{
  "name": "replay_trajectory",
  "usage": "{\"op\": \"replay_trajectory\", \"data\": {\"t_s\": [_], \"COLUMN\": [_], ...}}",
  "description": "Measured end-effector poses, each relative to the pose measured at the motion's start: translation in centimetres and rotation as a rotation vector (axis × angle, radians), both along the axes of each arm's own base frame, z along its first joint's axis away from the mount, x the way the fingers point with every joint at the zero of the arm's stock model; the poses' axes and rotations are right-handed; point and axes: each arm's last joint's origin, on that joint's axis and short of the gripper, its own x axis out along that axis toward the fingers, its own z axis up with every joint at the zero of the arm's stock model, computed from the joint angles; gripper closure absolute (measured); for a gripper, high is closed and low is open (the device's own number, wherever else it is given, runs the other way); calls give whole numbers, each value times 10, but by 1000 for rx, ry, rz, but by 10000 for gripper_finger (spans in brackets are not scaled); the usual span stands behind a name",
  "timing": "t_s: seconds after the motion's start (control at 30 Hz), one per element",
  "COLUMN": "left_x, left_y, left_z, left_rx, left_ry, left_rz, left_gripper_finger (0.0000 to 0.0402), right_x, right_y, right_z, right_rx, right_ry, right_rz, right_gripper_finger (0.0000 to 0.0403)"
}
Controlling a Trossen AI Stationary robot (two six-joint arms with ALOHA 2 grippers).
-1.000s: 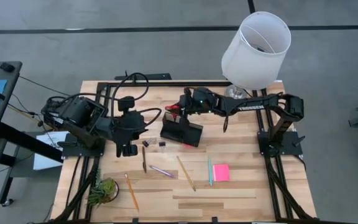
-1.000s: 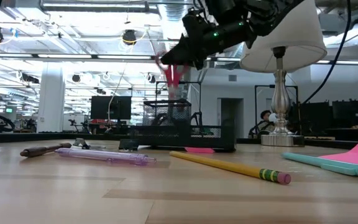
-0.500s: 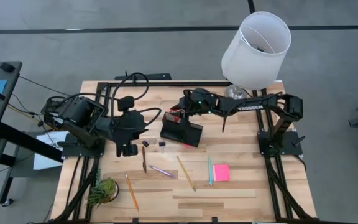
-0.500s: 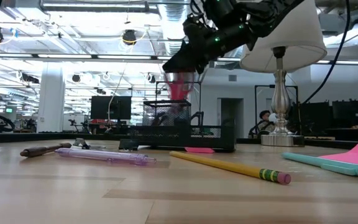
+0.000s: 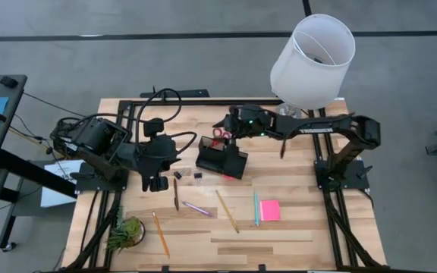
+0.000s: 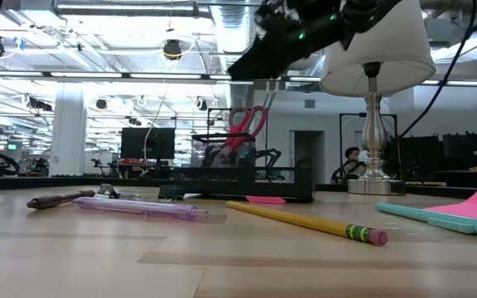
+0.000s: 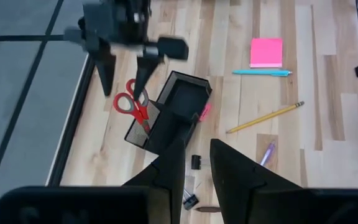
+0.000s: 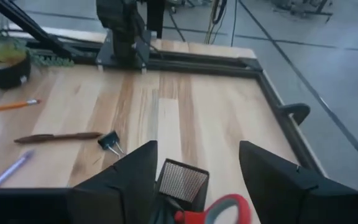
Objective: Pick and place office supplies into organizer
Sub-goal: Adjust the black desk organizer
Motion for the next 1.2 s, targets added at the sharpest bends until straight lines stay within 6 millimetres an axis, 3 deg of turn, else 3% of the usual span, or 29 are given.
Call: {"op": "replay_trajectory", "data": {"t_s": [0.13, 0.3, 0.5, 0.6, 0.7, 0.83, 1.03, 1.2], "left_x": [0, 0, 0, 0, 0, 0, 0, 0], "left_y": [0, -1, 0, 0, 0, 0, 0, 0], "left_z": [0, 0, 0, 0, 0, 0, 0, 0], "left_rx": [-6, -15, 14, 20, 14, 8, 8, -1], "left_ry": [3, 7, 1, -2, -5, -7, -7, -4], "left_rz": [-5, -12, -6, -1, 9, 15, 17, 12], "left_gripper_finger": [333, 333, 333, 333, 333, 333, 333, 333], "right_x": [-25, -52, -52, -45, -38, -31, -26, -24], "right_y": [6, 28, 77, 98, 116, 132, 128, 111], "right_z": [20, 14, -26, -50, -61, -84, -120, -119], "right_rx": [44, 308, 323, 295, 282, 286, 186, 179], "right_ry": [62, 280, 397, 460, 478, 537, 650, 645], "right_rz": [-12, 16, 165, 152, 193, 169, 4, -32], "right_gripper_finger": [180, 192, 252, 311, 378, 390, 399, 401]}}
